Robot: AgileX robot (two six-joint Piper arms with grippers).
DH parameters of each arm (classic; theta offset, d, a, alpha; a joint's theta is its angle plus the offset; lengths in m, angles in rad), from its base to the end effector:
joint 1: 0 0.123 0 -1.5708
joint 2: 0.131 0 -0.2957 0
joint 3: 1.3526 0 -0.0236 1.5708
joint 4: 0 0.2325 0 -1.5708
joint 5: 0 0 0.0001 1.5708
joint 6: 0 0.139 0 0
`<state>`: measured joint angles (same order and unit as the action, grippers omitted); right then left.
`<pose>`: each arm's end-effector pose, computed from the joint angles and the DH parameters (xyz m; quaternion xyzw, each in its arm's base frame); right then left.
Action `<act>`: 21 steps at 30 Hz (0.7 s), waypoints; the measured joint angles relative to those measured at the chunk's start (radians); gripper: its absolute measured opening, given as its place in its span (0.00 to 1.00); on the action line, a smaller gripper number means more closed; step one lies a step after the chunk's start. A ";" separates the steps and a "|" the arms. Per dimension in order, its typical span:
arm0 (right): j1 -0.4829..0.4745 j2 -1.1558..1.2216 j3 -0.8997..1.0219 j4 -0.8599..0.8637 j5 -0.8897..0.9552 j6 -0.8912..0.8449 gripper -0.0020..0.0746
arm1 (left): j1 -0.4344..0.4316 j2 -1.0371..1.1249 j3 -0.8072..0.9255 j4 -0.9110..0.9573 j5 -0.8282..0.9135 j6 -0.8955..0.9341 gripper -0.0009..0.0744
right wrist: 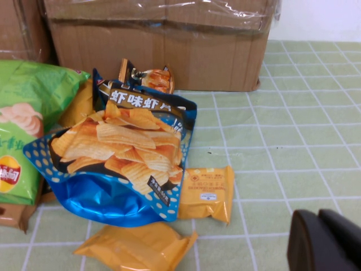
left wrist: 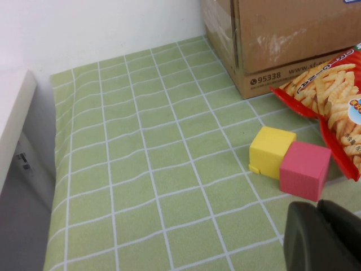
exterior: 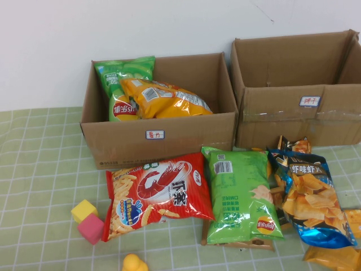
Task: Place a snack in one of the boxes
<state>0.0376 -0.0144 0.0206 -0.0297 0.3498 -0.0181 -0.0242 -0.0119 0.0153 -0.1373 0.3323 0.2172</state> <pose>0.0701 0.0012 0.1627 -0.0302 0.7949 -0.0066 0.6060 0.0706 -0.0079 0.1673 0.0576 0.7862 0.0018 0.6153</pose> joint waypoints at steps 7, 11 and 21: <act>0.000 0.000 0.000 0.000 0.000 -0.002 0.02 | 0.000 0.000 0.000 -0.040 0.000 0.000 0.01; 0.000 0.000 0.000 0.000 0.000 -0.005 0.02 | 0.000 0.000 0.000 -0.041 0.000 0.000 0.01; 0.000 0.000 0.000 0.000 0.000 -0.009 0.02 | 0.000 0.000 0.000 -0.020 0.001 0.006 0.01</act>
<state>0.0376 -0.0144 0.0206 -0.0297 0.3498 -0.0271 -0.0242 -0.0119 0.0153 -0.1576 0.3330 0.2234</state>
